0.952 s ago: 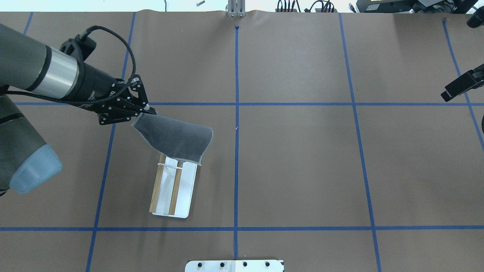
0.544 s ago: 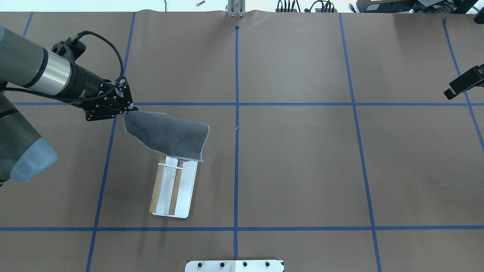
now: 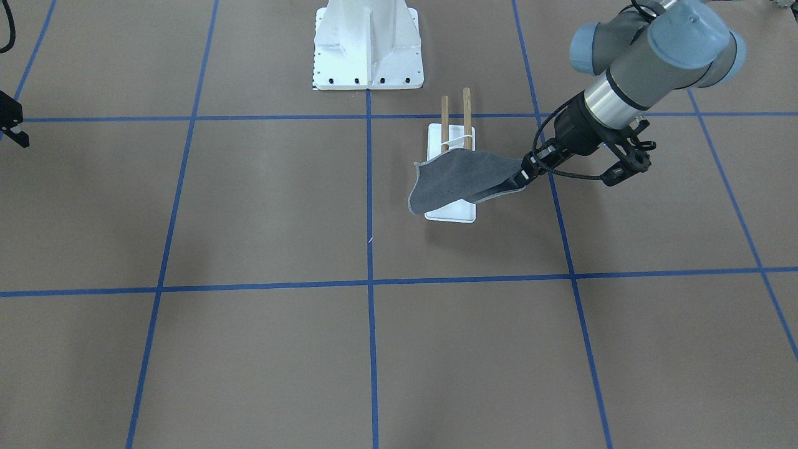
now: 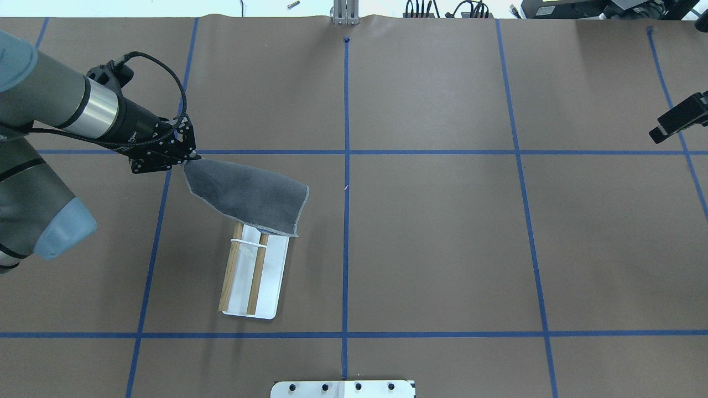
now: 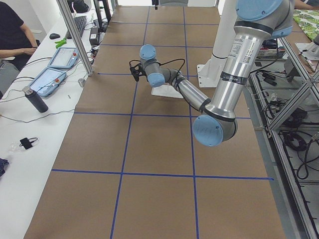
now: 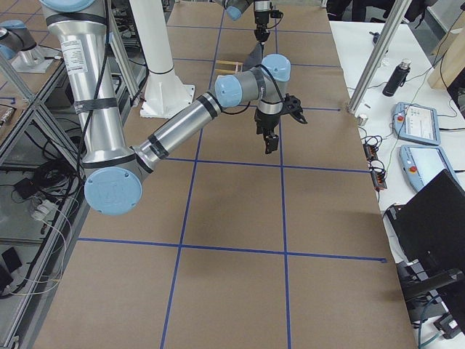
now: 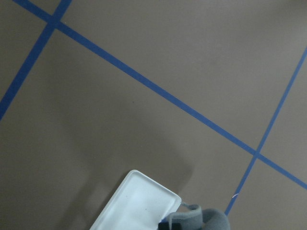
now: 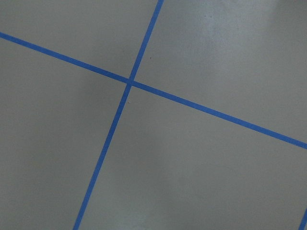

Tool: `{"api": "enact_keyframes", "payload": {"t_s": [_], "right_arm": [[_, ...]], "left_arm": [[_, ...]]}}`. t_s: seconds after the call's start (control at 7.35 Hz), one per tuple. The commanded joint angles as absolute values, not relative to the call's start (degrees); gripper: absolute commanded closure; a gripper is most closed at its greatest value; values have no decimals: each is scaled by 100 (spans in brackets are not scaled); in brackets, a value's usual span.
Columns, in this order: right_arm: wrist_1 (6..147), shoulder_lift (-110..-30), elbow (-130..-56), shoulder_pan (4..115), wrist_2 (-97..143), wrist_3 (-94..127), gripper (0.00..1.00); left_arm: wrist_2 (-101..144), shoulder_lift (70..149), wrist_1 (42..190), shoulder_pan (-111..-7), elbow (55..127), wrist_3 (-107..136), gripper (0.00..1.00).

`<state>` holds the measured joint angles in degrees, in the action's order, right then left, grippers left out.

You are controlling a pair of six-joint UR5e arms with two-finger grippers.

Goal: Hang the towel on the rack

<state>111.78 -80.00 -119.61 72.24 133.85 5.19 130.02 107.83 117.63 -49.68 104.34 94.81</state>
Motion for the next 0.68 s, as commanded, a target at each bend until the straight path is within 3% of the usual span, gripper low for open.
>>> {"api": "enact_keyframes", "payload": {"t_s": [0.0, 0.27, 0.41, 0.54], "right_arm": [[11180, -7963, -11953, 7251, 13535, 519, 0], [11188, -7945, -11953, 7260, 13526, 527, 0], [11197, -7945, -11962, 7295, 13535, 527, 0], [11197, -7945, -11953, 7304, 13535, 527, 0]], "left_arm": [[12999, 10591, 11821, -4966, 10328, 9167, 100], [12990, 10617, 11900, -4966, 10231, 9167, 98], [12973, 10635, 11935, -4957, 10239, 9176, 2], [12929, 10652, 11936, -4966, 10300, 9176, 1]]}}
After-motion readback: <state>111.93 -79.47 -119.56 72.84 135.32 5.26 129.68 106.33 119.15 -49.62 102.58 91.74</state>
